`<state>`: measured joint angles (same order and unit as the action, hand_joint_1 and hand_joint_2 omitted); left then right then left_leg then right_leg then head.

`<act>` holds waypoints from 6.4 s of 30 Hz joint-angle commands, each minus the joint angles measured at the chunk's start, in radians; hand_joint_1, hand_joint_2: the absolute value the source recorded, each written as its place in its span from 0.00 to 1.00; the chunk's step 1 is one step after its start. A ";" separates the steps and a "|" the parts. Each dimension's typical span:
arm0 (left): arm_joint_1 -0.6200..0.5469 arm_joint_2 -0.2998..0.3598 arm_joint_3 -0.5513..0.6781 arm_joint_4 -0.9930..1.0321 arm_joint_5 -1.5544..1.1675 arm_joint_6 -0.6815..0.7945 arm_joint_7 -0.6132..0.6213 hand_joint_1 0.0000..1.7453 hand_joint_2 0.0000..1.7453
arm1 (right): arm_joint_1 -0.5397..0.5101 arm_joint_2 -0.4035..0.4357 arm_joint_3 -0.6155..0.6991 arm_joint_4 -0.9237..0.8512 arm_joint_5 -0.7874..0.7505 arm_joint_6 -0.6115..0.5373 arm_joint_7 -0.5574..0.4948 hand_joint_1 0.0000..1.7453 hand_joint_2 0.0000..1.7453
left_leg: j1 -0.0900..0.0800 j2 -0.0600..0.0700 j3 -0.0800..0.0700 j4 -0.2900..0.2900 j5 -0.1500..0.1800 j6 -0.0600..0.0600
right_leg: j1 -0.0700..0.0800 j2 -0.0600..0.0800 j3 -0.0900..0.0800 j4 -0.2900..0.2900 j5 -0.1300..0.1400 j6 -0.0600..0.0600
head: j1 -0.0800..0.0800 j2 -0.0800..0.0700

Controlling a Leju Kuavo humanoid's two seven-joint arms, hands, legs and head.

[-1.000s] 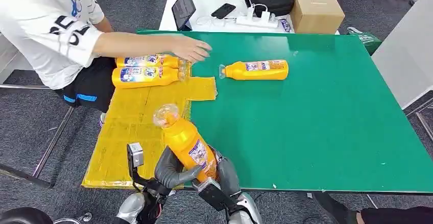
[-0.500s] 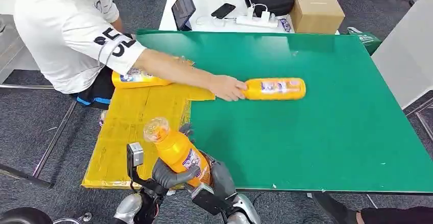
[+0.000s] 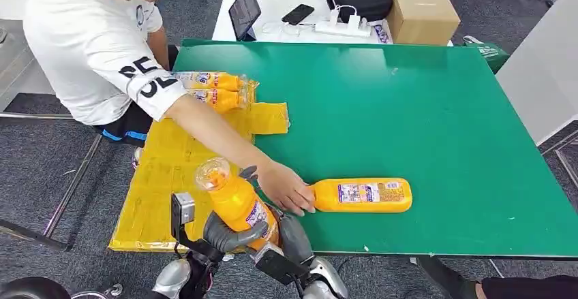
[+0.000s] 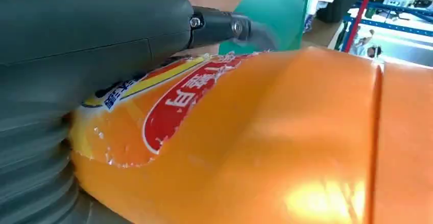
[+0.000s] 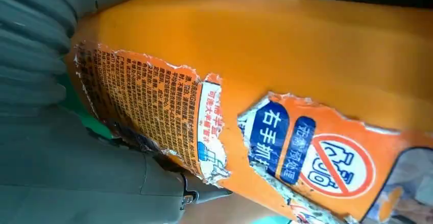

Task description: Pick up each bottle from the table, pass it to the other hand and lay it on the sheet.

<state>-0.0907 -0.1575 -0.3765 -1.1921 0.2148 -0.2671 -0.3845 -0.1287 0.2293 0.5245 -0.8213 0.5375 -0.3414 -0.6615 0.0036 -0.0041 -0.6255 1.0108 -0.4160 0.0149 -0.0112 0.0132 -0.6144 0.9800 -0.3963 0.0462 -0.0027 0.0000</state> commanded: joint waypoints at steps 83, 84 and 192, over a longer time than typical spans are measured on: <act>-0.524 0.197 0.230 0.767 -1.338 0.516 0.015 0.42 1.00 | 0.101 -0.039 -0.152 -0.799 -0.348 -0.266 -0.037 0.00 1.00 | 0.001 0.002 0.007 -0.002 0.000 -0.002 | 0.001 0.000 0.007 -0.002 0.000 -0.002 | 0.000 0.000; -0.520 0.200 0.225 0.770 -1.337 0.497 0.012 0.00 1.00 | 0.103 -0.039 -0.156 -0.793 -0.353 -0.254 -0.037 0.00 1.00 | 0.001 0.001 0.005 -0.002 0.001 -0.002 | 0.001 0.000 0.006 -0.001 0.000 -0.001 | 0.000 0.000; -0.124 -0.066 0.299 0.134 -0.366 0.474 -0.180 0.00 1.00 | -0.170 -0.688 0.017 -0.145 -0.003 0.622 0.606 1.00 1.00 | 0.000 -0.008 0.013 -0.001 -0.001 0.002 | 0.000 -0.009 0.017 -0.005 -0.002 0.001 | 0.000 0.000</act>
<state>-0.1593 -0.2274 -0.0385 -1.1803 -0.1598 0.2029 -0.5684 -0.3402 -0.4360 0.4207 -1.0957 0.5810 0.2723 -0.0504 0.0014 -0.0084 -0.6153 1.0113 -0.4176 0.0174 -0.0132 0.0089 -0.6027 0.9775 -0.3982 0.0489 -0.0023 0.0000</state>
